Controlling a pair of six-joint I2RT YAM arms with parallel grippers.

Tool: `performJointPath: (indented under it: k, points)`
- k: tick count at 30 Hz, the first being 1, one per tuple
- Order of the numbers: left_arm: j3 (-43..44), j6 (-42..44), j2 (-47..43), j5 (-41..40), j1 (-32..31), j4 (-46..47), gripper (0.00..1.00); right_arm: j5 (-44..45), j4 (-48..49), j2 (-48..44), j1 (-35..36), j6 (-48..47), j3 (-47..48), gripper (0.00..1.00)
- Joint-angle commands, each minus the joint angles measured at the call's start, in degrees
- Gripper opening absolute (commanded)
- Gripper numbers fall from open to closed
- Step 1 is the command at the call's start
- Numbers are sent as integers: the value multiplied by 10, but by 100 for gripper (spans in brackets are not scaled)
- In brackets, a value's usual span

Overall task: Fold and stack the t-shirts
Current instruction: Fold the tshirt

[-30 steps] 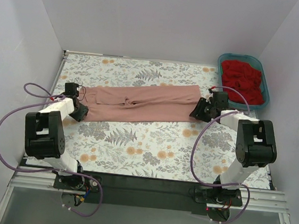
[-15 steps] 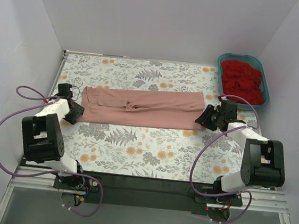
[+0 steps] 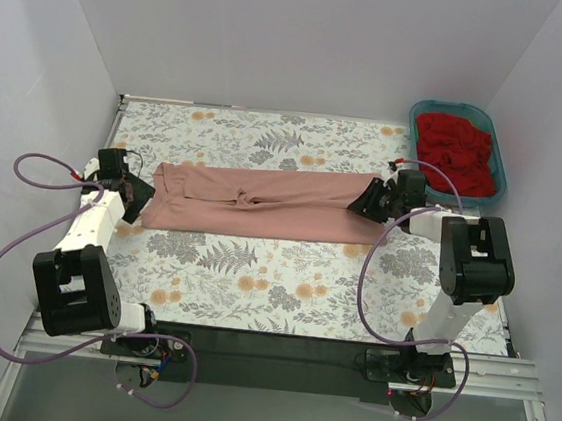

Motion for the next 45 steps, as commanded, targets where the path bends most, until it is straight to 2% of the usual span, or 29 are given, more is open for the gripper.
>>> performJointPath:
  k: [1, 8, 13, 17, 22, 26, 32, 45]
  points:
    - [-13, 9, -17, 10, 2, -10, 52, 18, 34, 26, -18, 0, 18, 43]
    - [-18, 9, -17, 10, -3, -8, 53, 27, 39, 9, -76, 14, -1, 41]
    - [-13, 3, -13, 11, -17, -6, 53, 32, 33, -10, -76, -5, 16, 41]
    - [0, 1, -13, 4, -46, -13, 59, 34, 20, -27, -74, -26, 20, 41]
    - [28, -20, 1, -26, -107, -25, 63, 80, -31, -52, -39, -105, 47, 36]
    - [60, -47, 38, -31, -186, -31, 63, 132, -50, -61, 16, -185, 52, 34]
    - [109, -70, 108, -49, -255, -32, 64, 125, -50, -44, 71, -262, 63, 34]
    - [162, -82, 212, -57, -273, -27, 64, 143, -80, 69, 78, -275, 147, 36]
